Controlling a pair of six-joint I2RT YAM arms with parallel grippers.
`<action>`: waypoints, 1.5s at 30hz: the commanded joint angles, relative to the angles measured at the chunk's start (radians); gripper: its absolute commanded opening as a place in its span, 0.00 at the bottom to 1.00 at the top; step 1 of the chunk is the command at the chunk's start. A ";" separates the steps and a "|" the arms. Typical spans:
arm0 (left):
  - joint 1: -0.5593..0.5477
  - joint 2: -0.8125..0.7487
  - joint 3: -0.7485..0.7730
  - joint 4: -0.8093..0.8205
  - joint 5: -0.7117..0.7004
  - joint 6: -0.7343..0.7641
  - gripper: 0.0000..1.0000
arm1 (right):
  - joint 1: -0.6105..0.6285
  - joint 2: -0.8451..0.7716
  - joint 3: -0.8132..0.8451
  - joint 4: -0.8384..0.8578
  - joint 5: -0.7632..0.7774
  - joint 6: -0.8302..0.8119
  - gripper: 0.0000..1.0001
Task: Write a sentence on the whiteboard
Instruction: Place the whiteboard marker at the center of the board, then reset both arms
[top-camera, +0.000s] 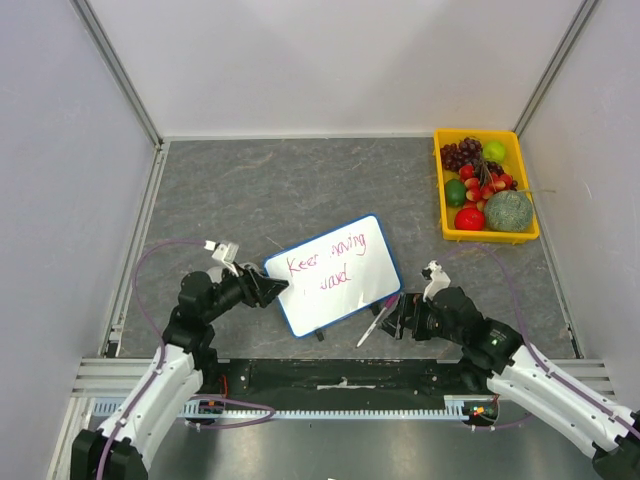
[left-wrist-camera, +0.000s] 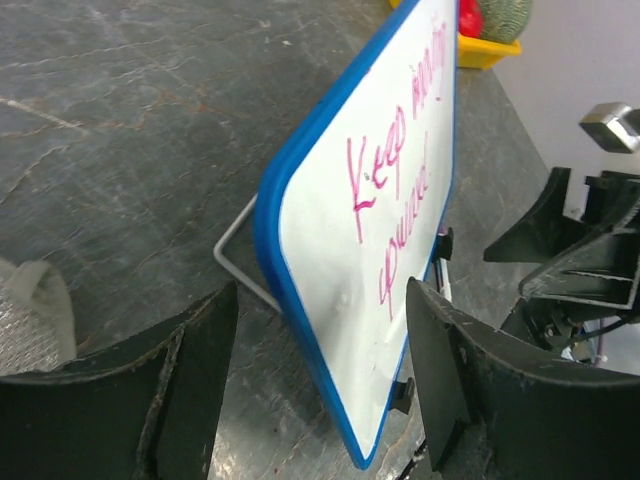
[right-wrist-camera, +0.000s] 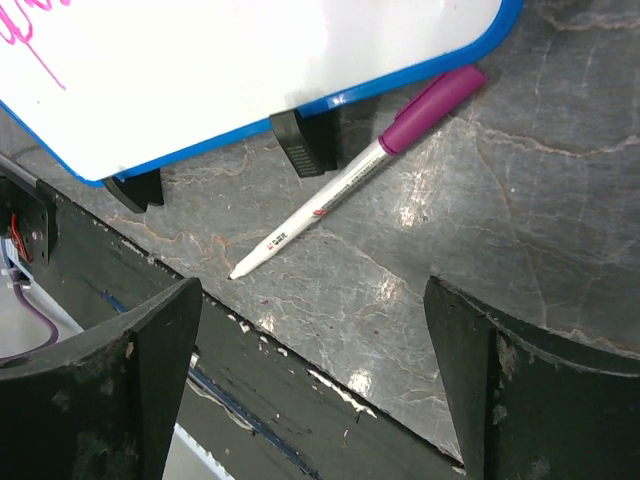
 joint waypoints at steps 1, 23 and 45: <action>0.005 -0.088 0.020 -0.126 -0.113 0.029 0.74 | -0.001 0.011 0.064 -0.015 0.051 -0.043 0.98; 0.003 -0.360 0.222 -0.485 -0.492 -0.083 0.95 | -0.001 0.056 0.184 0.005 0.204 -0.132 0.98; 0.003 0.028 0.526 -0.625 -0.455 -0.099 0.98 | -0.001 0.184 0.362 0.023 0.439 -0.270 0.98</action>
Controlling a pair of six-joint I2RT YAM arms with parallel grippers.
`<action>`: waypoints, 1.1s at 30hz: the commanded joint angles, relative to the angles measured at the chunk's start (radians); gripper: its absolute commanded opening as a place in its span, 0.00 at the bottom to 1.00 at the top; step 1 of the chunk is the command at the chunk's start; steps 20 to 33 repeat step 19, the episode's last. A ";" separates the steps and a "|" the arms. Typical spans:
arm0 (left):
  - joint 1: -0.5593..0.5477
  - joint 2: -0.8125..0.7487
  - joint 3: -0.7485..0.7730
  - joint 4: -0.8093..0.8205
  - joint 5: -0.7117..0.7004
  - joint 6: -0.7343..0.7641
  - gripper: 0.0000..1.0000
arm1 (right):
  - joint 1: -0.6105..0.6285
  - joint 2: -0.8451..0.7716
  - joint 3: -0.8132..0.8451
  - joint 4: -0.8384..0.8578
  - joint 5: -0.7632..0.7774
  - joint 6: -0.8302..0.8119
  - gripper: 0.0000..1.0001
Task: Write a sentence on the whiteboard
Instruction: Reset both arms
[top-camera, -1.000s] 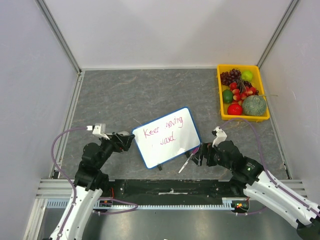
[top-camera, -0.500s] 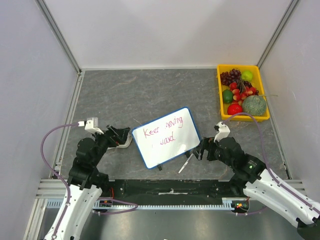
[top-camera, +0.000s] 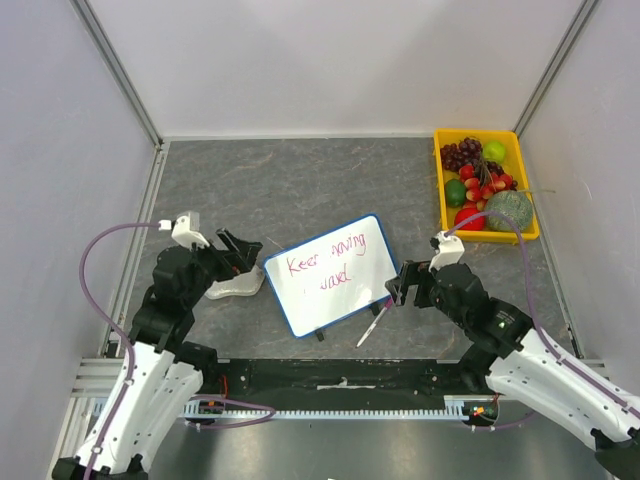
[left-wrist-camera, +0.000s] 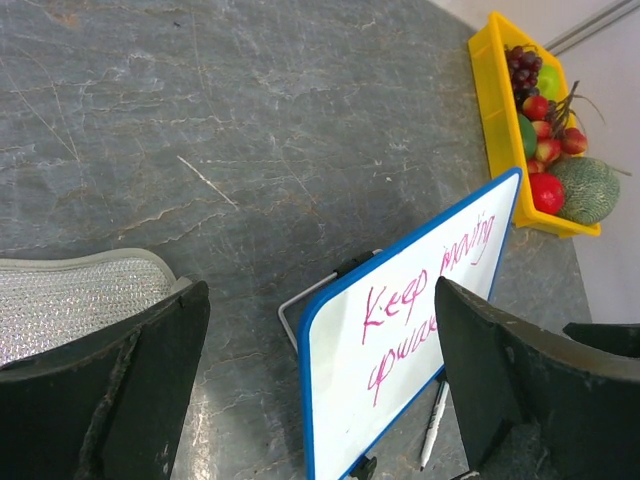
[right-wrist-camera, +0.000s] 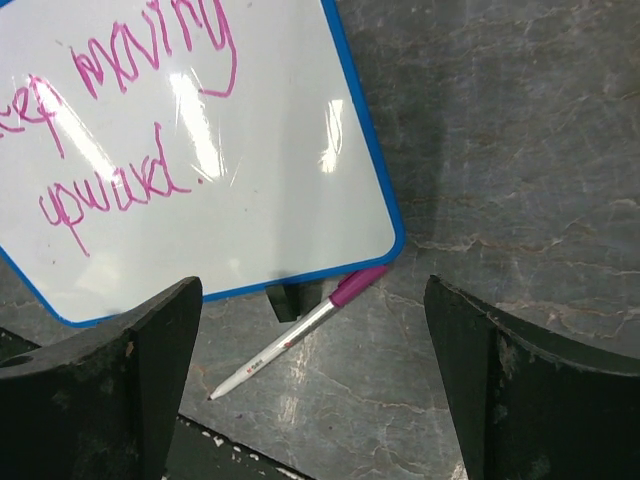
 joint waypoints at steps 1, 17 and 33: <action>0.003 0.101 0.087 -0.049 0.017 -0.004 0.98 | -0.001 0.047 0.090 0.046 0.128 -0.069 0.98; 0.003 0.205 0.115 0.096 -0.154 0.092 0.98 | -0.172 0.299 0.213 0.249 0.453 -0.247 0.98; 0.003 0.169 0.079 0.151 -0.199 0.131 0.99 | -0.268 0.305 0.160 0.342 0.464 -0.286 0.98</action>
